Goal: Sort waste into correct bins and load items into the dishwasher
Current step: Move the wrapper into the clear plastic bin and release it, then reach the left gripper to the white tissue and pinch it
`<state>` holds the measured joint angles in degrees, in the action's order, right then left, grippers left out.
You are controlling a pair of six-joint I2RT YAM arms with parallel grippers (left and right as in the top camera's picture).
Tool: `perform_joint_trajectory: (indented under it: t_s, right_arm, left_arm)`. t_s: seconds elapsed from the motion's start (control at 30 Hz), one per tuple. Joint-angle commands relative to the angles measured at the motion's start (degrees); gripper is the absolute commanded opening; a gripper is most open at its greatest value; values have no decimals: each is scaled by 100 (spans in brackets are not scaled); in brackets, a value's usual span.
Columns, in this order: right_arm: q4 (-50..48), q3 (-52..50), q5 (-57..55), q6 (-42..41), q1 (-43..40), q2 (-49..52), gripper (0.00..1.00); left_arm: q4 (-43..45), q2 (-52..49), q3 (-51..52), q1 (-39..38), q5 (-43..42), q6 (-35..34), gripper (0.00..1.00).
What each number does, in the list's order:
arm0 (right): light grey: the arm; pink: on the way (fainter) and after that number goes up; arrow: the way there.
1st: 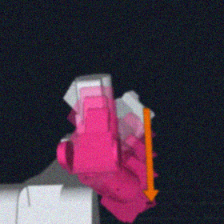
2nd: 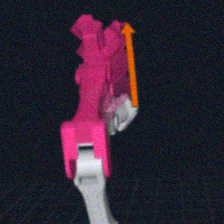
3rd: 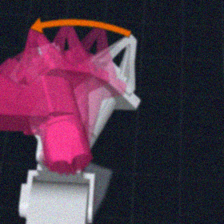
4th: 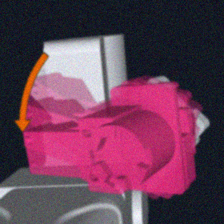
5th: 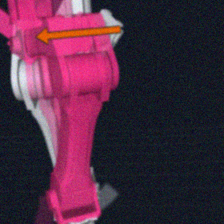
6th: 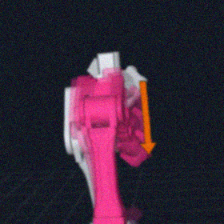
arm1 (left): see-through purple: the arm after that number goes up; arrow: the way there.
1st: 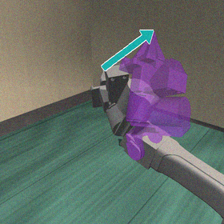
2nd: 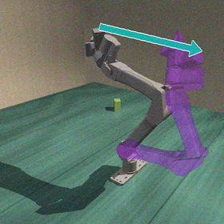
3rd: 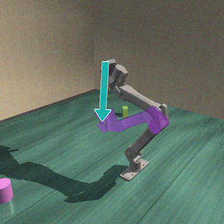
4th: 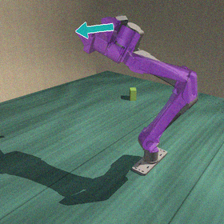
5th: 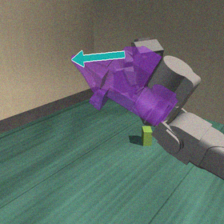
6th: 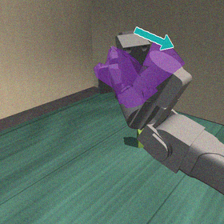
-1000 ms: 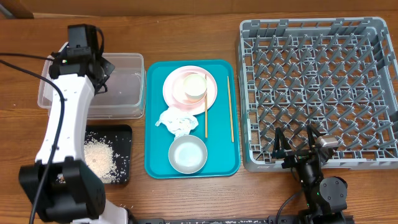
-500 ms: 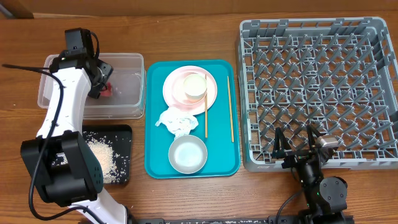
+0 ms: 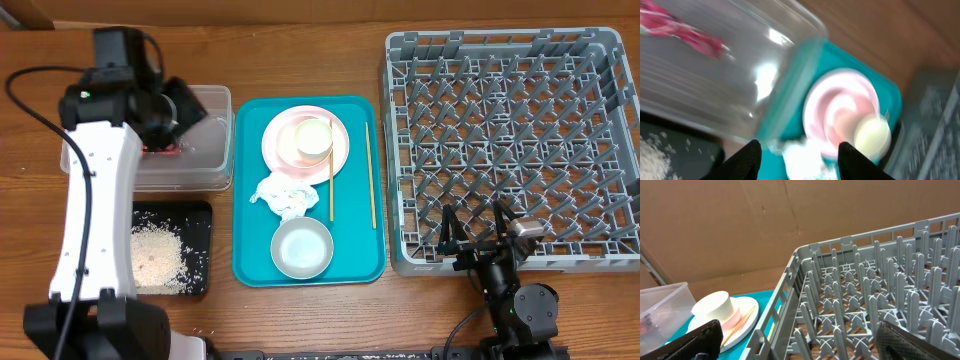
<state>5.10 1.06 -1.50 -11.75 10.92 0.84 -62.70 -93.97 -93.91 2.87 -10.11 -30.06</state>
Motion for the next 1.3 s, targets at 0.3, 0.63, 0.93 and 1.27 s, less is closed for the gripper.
perform_joint_trajectory:
  t_s: [0.3,0.63,0.93,1.27]
  right_arm:
    - [-44,-61,-7,22,-17,-68,100]
    - [-44,-61,-7,22,-17,-68,100]
    - [-46,-61,-7,22,-17,-68,100]
    - [-46,-61,-7,22,-17,-68,100]
  left_arm:
    - [-629,-481,-63,-2046,986,247,61]
    - [-507,-1412,-63,-2806,1423,-234,60]
    - [-568,-1998,-63,-2889,1508,-234,60]
    - [-638,-2282,63,-2889,1683,-345,58]
